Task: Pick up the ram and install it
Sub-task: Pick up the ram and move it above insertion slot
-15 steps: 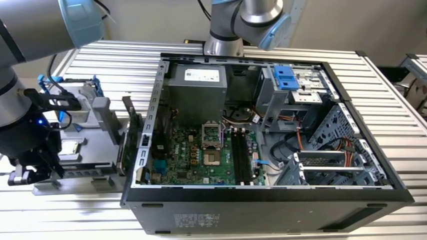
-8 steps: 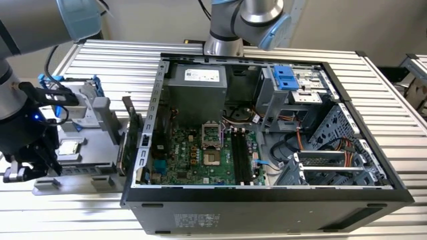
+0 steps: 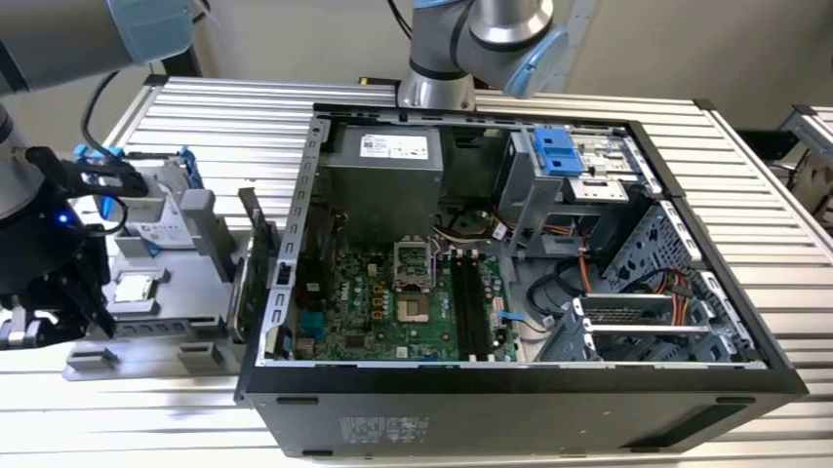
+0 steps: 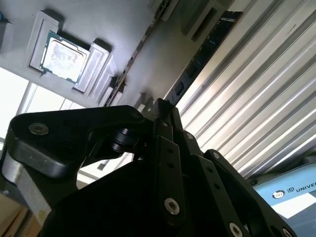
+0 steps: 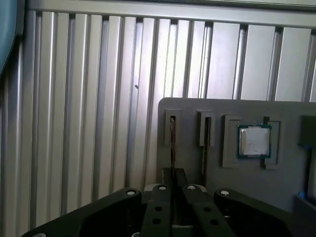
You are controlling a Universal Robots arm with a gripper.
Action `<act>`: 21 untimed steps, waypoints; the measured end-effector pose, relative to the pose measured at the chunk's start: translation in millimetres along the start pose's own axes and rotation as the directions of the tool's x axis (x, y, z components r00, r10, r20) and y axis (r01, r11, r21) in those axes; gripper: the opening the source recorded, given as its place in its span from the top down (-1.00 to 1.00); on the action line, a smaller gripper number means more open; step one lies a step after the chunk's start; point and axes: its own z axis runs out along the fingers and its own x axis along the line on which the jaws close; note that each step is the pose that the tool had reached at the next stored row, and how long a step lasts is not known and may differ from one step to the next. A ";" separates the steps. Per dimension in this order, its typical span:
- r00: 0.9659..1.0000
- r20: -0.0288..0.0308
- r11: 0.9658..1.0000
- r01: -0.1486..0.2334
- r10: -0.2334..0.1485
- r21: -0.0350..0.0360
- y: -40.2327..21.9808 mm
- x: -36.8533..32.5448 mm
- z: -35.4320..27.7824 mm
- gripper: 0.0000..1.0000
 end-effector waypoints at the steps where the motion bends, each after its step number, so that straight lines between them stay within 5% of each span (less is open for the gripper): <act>1: 1.000 0.000 1.000 0.000 0.000 0.000 0.0 0.1 -1.6 1.00; 11: 1.000 0.000 1.000 0.000 0.000 0.000 0.3 0.7 -16.3 1.00; 14: 1.000 0.004 1.000 0.000 0.000 0.001 0.4 0.9 -20.2 1.00; 17: 1.000 0.014 1.000 0.000 0.000 0.002 0.4 1.1 -23.0 1.00; 21: 0.999 0.038 1.000 -0.006 0.006 0.006 0.5 1.1 -25.3 1.00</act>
